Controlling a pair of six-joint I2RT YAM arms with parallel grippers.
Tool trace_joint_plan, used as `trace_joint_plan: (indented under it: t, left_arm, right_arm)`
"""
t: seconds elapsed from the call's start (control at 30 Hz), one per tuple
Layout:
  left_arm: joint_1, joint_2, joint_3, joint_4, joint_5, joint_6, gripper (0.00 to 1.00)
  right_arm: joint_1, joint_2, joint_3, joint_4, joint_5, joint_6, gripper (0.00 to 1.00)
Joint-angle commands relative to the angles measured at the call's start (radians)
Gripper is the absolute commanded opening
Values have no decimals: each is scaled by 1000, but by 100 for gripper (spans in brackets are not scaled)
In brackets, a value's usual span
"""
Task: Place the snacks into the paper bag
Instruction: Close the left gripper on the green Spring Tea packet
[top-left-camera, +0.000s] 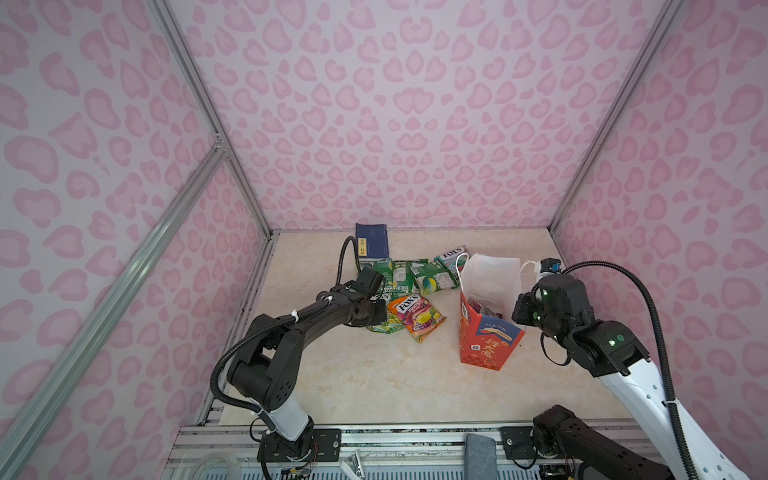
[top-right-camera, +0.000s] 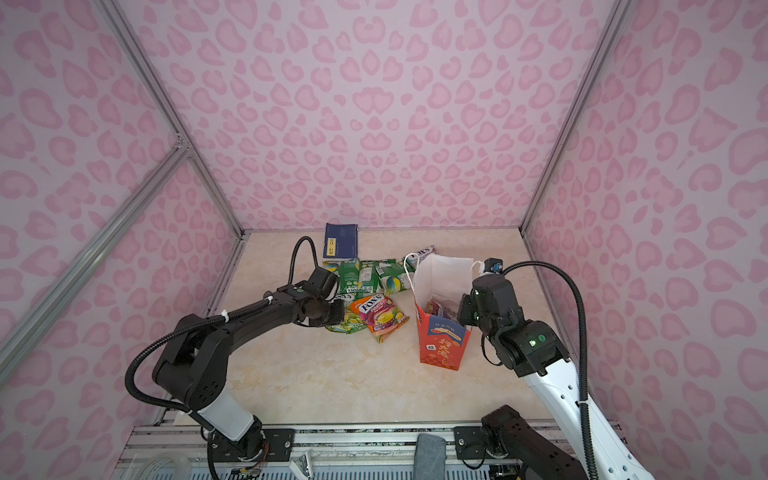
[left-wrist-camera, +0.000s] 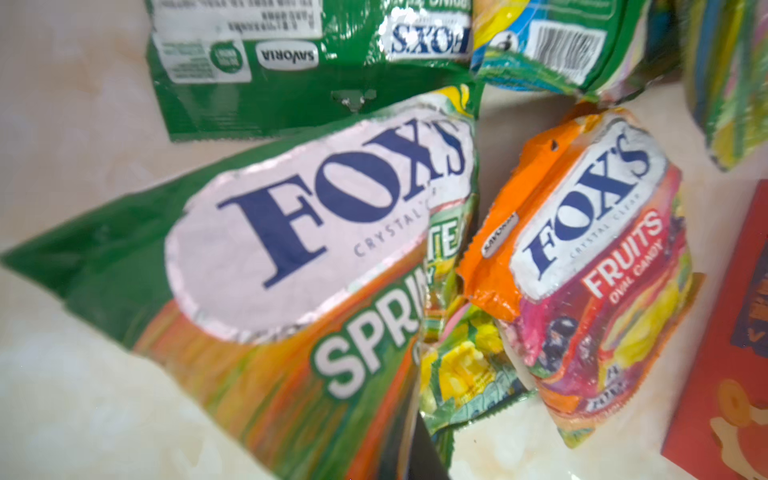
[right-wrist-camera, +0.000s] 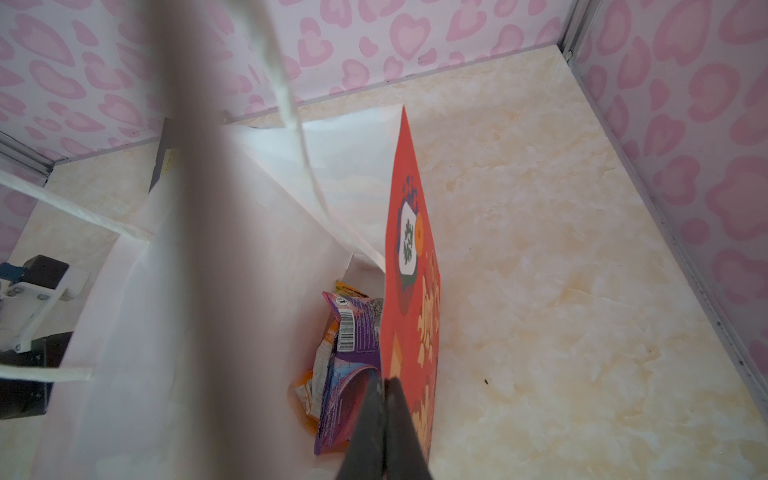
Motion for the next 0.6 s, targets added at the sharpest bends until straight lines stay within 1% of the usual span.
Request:
trace_joint_plan:
  t: [0.0,0.23,0.57]
  left_arm:
    - [2,-57,3,-15,-21,-19,11]
    - [2,-154,14,-60,-73,-25,7]
    - [4,-245,23,-96,-95,-23,6]
  right_arm:
    - [-1,-4,-6,8,1,-10,0]
    - [-1,-14,-7,2,3,-11,0]
    - [-3,-21,-4,-2,1,-18,0]
